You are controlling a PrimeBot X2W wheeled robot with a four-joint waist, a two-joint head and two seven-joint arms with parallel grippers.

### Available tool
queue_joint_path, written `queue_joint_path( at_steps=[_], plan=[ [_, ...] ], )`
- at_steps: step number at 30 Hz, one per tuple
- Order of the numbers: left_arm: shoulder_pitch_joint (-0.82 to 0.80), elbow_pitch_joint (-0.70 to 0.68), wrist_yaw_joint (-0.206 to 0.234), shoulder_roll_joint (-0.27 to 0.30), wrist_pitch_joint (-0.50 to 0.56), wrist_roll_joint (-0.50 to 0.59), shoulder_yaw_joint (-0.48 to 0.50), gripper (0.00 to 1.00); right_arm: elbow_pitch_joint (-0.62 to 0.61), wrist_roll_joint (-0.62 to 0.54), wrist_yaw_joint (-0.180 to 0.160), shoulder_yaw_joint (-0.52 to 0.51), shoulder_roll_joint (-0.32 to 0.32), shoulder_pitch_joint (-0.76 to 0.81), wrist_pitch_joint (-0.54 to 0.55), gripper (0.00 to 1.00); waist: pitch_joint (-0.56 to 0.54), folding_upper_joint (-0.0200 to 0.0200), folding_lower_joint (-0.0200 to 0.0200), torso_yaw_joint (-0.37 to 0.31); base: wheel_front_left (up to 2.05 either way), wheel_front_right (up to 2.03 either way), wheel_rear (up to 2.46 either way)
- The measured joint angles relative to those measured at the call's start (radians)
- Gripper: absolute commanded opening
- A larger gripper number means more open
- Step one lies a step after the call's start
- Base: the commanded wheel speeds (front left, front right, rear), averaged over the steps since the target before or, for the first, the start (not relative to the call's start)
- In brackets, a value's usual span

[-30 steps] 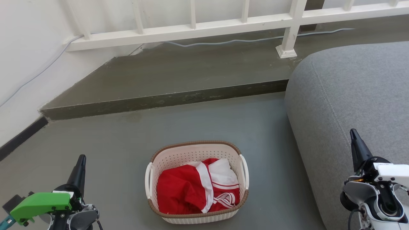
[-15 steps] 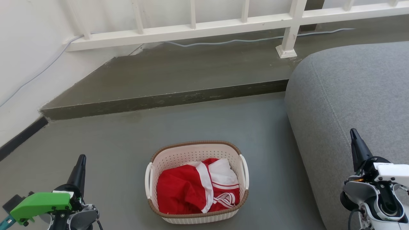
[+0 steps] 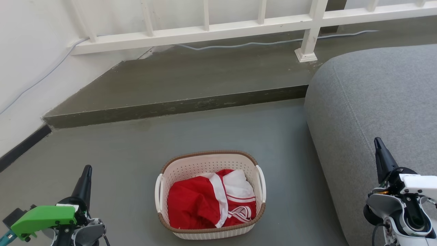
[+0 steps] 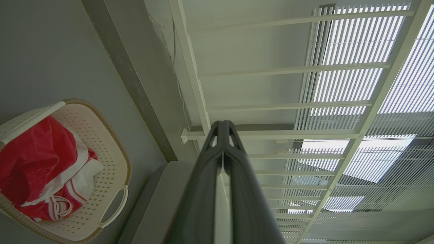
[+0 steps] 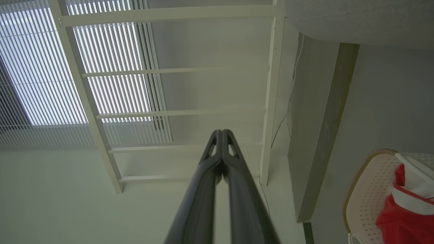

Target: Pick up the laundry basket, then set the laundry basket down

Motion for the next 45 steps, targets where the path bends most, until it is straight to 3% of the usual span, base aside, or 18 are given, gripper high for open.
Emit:
queue_joint_path(
  at_steps=[45],
  plan=[
    [0.0,-0.001,0.0,0.0,-0.001,0.0,-0.001,0.0,-0.001,0.0,0.0,-0.002,0.001,0.0,0.001,0.0,0.0,0.0,0.0,0.0,0.0,0.0,0.0]
  ],
)
